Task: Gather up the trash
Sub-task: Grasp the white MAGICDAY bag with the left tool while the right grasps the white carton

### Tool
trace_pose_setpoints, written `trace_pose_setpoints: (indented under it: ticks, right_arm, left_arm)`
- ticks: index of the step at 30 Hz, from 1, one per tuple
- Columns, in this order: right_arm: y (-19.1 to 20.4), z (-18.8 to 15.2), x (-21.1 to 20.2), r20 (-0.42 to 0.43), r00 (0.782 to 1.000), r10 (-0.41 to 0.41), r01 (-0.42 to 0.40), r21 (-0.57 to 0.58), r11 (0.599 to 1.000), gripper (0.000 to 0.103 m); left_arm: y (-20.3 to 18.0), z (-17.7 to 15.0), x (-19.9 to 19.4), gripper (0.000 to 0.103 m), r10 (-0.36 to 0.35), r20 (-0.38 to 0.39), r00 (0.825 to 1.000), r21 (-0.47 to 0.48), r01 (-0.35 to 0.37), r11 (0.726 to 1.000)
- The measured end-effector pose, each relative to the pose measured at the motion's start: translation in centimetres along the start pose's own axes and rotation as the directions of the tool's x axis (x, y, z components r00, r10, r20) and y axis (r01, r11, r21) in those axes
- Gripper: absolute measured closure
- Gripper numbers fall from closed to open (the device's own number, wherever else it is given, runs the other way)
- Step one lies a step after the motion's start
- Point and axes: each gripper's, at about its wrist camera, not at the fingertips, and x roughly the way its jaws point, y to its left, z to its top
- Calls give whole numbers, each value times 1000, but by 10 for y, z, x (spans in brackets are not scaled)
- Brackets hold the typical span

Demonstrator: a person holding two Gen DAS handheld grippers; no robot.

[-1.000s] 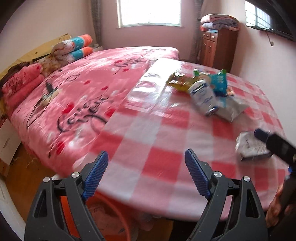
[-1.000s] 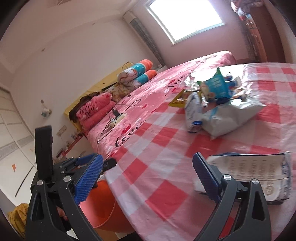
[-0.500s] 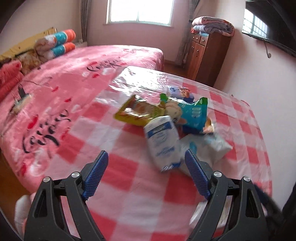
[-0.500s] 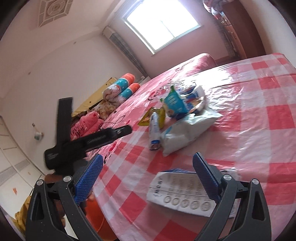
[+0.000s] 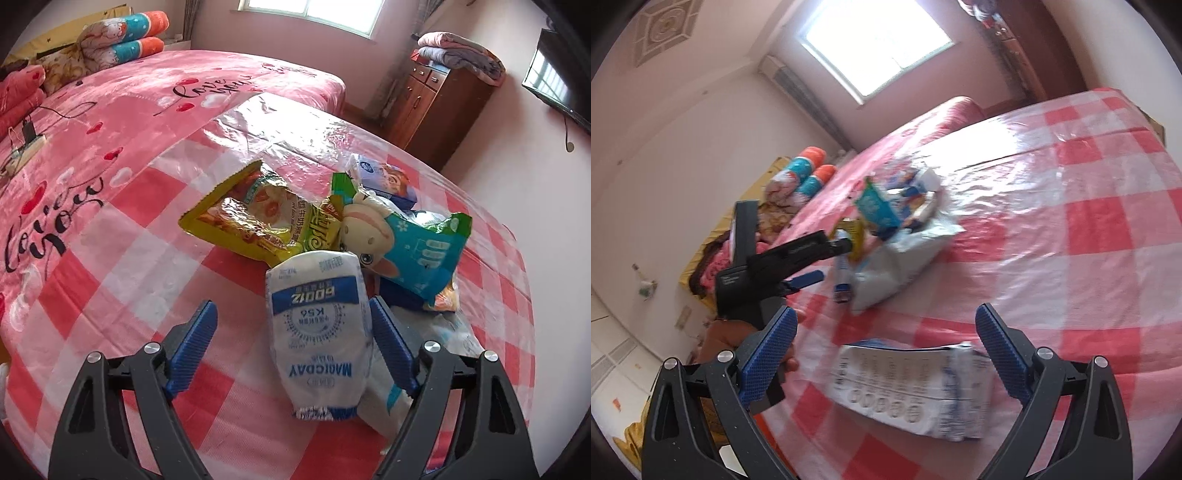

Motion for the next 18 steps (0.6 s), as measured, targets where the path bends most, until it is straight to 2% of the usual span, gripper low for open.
trace_pose_setpoints:
  ticks: [5, 9, 14, 18]
  right_arm:
    - [-10, -2, 6, -41, 998, -42, 43, 13, 999, 7]
    - [-12, -2, 8, -53, 998, -40, 41, 7, 999, 7]
    - [-12, -4, 26, -114, 992, -44, 44, -5, 999, 7]
    - [-4, -8, 31, -136, 988, -67, 60, -51, 997, 7]
  left_arm:
    - [-2, 0, 11, 36, 9, -4, 1000, 0, -9, 1000]
    - [-3, -1, 11, 37, 9, -3, 1000, 0, -9, 1000]
    - [-4, -3, 10, 38, 23, 8, 1000, 14, -23, 1000]
    - [-2, -7, 7, 38, 27, 15, 1000, 5, -27, 1000]
